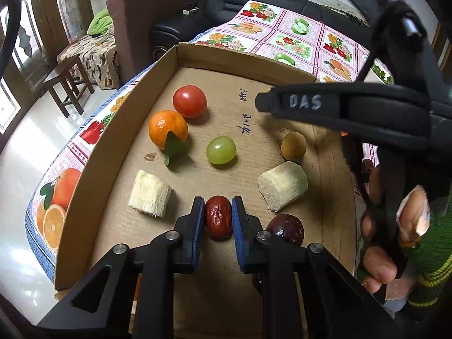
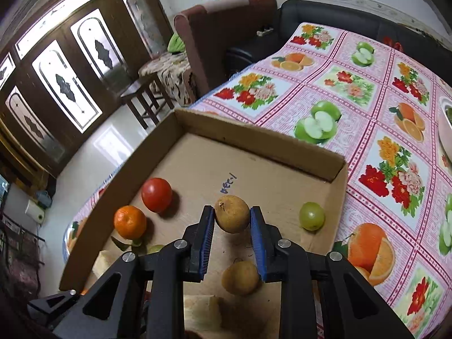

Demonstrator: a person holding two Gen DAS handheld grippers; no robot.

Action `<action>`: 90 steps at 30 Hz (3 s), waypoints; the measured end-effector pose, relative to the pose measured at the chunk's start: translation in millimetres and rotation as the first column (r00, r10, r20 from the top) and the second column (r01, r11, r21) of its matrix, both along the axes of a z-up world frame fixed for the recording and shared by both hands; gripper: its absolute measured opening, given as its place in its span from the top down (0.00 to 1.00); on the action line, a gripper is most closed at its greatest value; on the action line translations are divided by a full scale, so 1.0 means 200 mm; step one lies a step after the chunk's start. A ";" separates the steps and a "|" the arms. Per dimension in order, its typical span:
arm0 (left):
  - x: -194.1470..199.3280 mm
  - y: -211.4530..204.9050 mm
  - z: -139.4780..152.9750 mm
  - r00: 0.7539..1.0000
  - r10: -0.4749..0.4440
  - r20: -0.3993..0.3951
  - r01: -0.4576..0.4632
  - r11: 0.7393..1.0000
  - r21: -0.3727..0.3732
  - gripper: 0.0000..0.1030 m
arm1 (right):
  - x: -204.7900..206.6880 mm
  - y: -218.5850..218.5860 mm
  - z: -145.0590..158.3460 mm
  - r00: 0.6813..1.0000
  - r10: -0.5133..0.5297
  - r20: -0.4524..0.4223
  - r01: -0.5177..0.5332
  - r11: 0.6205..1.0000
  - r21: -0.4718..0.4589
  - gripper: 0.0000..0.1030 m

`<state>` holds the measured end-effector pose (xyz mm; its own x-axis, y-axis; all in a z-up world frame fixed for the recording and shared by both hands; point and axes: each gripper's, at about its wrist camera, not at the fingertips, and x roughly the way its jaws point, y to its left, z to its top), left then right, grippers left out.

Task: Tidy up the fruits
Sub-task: 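Release the kiwi from the right tool into the box beside the grape, then withdraw both tools from the box toward the remaining tomato and date, then grasp a red date with the left tool while the right tool grasps a red tomato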

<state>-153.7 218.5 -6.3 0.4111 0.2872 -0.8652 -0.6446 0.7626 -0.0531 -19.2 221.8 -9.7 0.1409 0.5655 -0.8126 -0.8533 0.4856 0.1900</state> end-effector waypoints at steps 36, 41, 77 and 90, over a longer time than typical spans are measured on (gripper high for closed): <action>-0.03 -0.09 0.12 1.000 -0.004 0.024 0.004 0.999 0.034 0.56 | -0.04 -0.29 0.18 0.999 -0.049 0.016 0.047 0.994 0.095 0.54; -0.05 -0.14 0.17 0.999 -0.017 0.052 0.015 0.999 0.029 0.56 | -0.04 -0.57 0.25 0.994 -0.110 0.004 0.108 0.982 0.152 0.53; 0.09 -0.66 0.31 0.972 -0.224 0.073 0.219 0.972 0.081 0.57 | 0.02 -1.47 0.17 0.932 -0.358 -0.058 0.362 0.914 0.184 0.50; 0.14 -0.56 0.27 0.979 -0.195 0.066 0.193 0.980 0.041 0.57 | 0.05 -1.18 0.07 0.962 -0.271 -0.043 0.274 0.951 0.142 0.50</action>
<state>-125.9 106.2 47.1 0.5205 0.2248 -0.8237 -0.4800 0.8749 -0.0646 -9.0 -15.0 5.1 0.2890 0.6202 -0.7293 -0.6870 0.6649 0.2932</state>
